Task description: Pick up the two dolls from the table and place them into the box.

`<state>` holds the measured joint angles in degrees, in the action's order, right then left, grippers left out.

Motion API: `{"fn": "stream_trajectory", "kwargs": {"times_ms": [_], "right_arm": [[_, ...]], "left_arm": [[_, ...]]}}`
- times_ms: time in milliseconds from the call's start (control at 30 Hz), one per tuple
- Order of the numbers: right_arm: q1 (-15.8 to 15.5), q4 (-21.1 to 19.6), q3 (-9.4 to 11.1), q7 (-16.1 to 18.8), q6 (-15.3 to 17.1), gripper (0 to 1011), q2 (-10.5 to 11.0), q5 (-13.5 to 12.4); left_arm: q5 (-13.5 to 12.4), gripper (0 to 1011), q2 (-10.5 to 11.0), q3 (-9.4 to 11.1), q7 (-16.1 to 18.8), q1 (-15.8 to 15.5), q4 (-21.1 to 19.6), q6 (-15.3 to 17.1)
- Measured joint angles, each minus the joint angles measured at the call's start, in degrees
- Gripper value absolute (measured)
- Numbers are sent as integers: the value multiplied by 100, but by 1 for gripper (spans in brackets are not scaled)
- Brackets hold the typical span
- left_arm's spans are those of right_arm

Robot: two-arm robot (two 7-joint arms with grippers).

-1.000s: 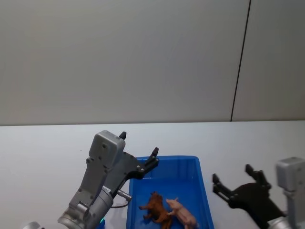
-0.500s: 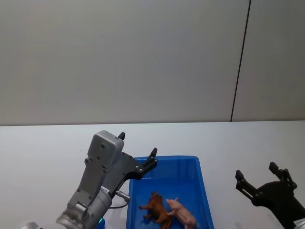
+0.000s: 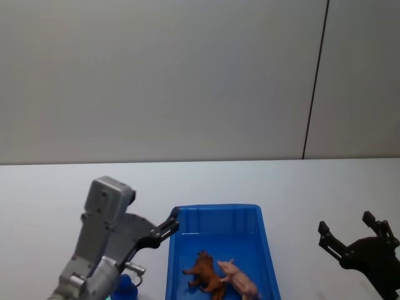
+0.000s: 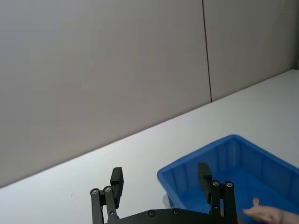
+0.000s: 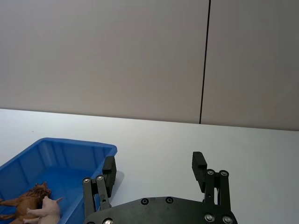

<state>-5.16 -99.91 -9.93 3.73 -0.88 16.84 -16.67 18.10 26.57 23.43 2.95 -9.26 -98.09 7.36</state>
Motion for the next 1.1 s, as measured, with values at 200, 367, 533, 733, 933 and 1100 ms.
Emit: {"fn": "stream_trajectory", "kwargs": {"times_ms": [200,367,533,733,933,1100], "right_arm": [[-8,-4,16,4,-22,1001,21,-22],[-14,-6,25,5,-30,1001,30,-35],[-16,-6,31,5,-38,1001,38,-42],[-19,-6,35,5,-43,1001,43,-48],[-23,-6,39,5,-47,1001,46,-52],[-23,-6,42,5,-50,1001,48,-55]], "left_arm": [[371,1003,257,-133,151,244,-191,314],[543,1003,364,-192,200,354,-213,434],[732,1003,443,-251,216,454,-131,560],[848,1003,454,-280,155,482,39,615],[946,1003,437,-297,34,493,269,655],[991,1003,425,-304,-21,501,388,668]]}}
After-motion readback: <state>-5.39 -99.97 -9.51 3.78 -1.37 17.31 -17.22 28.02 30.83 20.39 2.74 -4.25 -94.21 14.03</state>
